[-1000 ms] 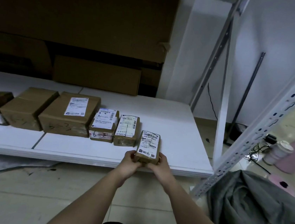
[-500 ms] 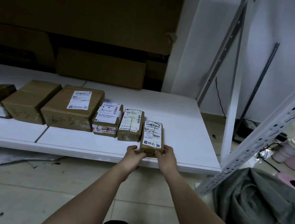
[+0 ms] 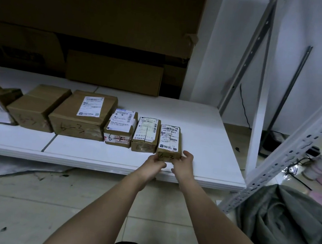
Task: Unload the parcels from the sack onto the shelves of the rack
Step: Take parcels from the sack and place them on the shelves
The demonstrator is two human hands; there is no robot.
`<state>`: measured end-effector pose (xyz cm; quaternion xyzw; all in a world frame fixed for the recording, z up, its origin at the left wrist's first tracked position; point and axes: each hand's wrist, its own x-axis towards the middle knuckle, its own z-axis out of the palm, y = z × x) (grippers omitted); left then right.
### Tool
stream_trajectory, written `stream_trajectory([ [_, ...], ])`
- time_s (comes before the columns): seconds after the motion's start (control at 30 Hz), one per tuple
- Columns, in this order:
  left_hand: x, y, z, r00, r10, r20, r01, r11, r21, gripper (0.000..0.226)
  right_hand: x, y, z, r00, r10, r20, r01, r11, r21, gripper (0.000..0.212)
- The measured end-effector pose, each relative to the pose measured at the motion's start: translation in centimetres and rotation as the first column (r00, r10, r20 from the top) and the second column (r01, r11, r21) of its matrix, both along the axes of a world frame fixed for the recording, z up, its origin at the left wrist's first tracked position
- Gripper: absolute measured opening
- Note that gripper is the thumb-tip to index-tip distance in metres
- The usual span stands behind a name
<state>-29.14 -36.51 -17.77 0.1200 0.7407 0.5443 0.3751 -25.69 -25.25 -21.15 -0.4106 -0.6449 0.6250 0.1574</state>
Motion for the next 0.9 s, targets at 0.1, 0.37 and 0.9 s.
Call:
stream_trajectory([
  [0.1,0.2,0.0,0.0,1.000,0.008,-0.001,-0.008,1.000,-0.023,0.043,0.4,-0.2,0.7,0.998,-0.018,-0.062,0.016,0.999,-0.037,0.047],
  [0.37,-0.3,-0.5,-0.3,0.999,0.053,0.013,-0.052,0.996,-0.070,0.056,0.2,-0.2,1.2,0.995,0.038,-0.090,-0.046,0.995,-0.088,0.027],
  [0.9,-1.6,-0.7,-0.4,0.986,0.046,-0.163,-0.080,0.975,-0.209,0.038,1.9,2.3,1.3,0.968,0.050,0.246,-0.070,0.995,0.071,0.023],
])
